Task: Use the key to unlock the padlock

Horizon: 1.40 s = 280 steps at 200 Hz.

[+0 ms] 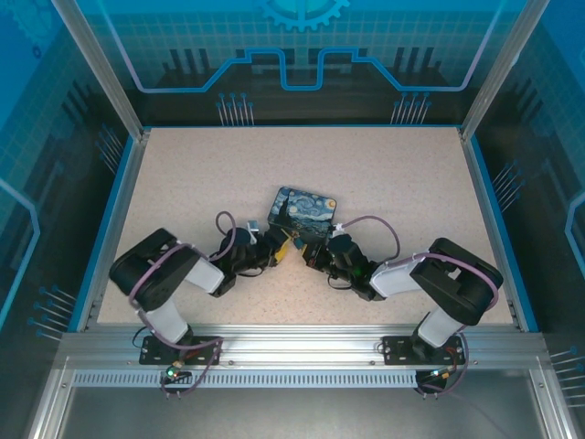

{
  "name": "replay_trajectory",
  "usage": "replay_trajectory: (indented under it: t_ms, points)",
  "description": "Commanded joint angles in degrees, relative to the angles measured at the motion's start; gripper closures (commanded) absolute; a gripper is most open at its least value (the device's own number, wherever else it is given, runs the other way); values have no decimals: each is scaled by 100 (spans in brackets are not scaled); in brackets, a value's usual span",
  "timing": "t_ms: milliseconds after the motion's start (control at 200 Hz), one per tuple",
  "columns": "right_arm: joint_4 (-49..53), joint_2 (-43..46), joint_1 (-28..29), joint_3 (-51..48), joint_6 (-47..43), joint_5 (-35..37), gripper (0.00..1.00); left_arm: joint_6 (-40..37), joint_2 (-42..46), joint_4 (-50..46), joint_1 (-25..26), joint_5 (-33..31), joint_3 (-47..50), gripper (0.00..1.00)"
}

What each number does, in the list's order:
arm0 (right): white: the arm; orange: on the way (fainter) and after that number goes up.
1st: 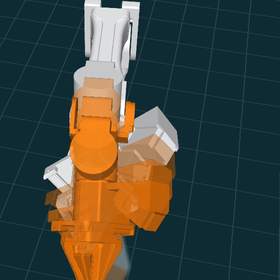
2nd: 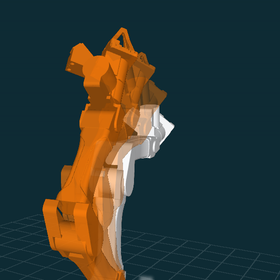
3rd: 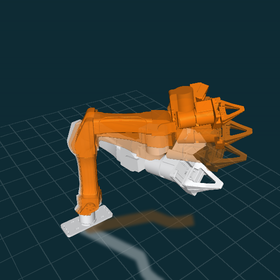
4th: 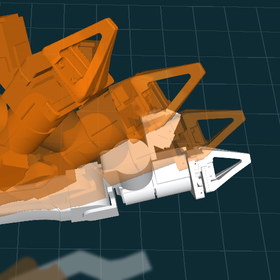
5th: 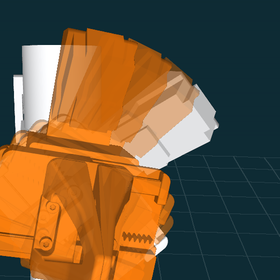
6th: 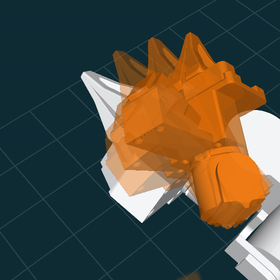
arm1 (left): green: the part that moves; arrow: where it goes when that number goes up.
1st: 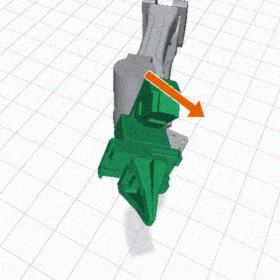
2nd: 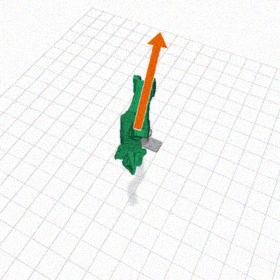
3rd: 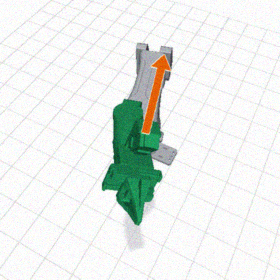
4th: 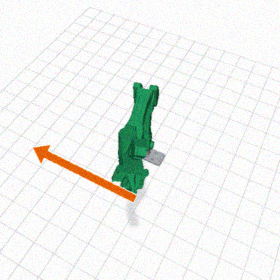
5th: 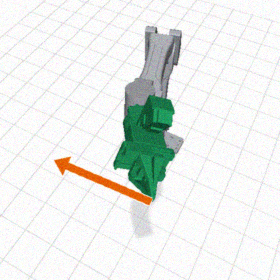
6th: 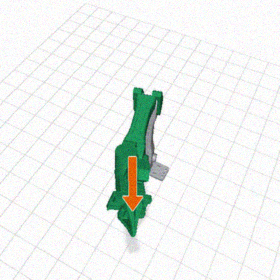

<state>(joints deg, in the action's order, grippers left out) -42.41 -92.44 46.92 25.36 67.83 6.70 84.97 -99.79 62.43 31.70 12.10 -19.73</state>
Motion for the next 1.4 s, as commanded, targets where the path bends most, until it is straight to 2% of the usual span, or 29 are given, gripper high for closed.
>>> replay_trajectory:
  t_ms: [0, 95, 360, 770, 1231, 1396]
  points:
    - [-95, 154, 73, -27, 301, 145, 100, 506, -655, 1703, 143, 10, 125, 53]
    - [19, 196, 81, 19, 261, 147, 100, 550, -884, 1772, 312, -112, 58, 52]
    - [26, 149, 84, 39, 246, 144, 100, 477, -669, 1529, 436, -172, -64, 52]
    - [-56, 62, 150, 74, 366, 106, 100, 288, -832, 1383, 438, -322, -449, 64]
    - [-207, 42, 180, 40, 491, 140, 100, -46, -352, 847, 407, -514, -372, 93]
    - [-465, 43, 184, -67, 774, 258, 100, -64, -312, 825, 410, -532, -380, 99]
